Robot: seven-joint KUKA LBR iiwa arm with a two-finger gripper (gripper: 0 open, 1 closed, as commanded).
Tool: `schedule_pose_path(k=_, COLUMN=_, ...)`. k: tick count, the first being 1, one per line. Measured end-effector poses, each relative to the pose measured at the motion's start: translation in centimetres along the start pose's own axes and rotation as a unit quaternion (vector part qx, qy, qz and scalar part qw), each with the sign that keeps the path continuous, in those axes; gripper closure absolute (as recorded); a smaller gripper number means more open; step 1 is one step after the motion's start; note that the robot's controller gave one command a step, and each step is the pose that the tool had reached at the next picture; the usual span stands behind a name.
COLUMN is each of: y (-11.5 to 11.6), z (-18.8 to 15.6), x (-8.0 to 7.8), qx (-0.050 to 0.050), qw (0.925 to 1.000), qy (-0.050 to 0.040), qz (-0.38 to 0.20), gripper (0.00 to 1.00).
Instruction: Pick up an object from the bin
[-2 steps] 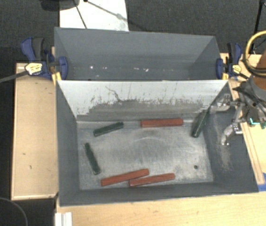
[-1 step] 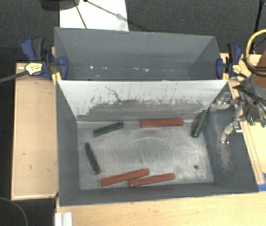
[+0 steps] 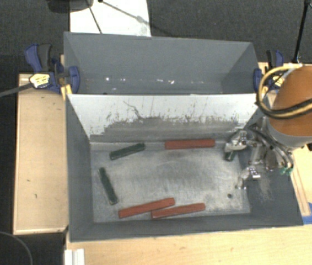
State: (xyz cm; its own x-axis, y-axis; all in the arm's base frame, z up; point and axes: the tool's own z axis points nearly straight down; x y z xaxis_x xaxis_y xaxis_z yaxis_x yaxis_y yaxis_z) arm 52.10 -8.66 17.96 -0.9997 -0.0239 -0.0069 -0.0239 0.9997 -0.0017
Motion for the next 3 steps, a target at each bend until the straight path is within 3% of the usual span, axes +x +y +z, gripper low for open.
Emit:
schedule_pose_path(k=1, y=1.5, z=4.8, x=2.8, qx=-0.001, qw=0.9995, qy=0.0026, qz=0.031, gripper=0.0)
schedule_pose_path(k=2, y=5.5, z=6.3, x=3.9, qx=-0.001, qw=0.9988, qy=0.0026, qz=0.048, gripper=0.0)
schedule_pose_path(k=3, y=10.2, z=10.4, x=1.6, qx=-0.001, qw=0.9986, qy=-0.0025, qz=0.053, gripper=1.0)
